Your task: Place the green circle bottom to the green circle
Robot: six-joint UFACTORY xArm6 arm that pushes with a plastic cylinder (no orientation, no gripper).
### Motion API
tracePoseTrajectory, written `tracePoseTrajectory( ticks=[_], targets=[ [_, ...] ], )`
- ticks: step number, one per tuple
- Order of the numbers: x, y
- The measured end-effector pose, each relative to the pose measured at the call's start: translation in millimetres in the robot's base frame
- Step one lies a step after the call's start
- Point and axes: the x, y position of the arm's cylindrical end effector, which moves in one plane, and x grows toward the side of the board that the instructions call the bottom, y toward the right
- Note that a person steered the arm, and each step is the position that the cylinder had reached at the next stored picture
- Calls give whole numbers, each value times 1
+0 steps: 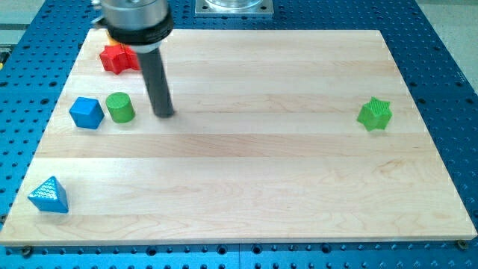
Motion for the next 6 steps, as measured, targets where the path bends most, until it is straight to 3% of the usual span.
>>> tracePoseTrajectory(
  ticks=[2,3,5,6],
  targets=[
    [5,-70],
    [2,28],
    [-23,324],
    [-11,409]
  ],
)
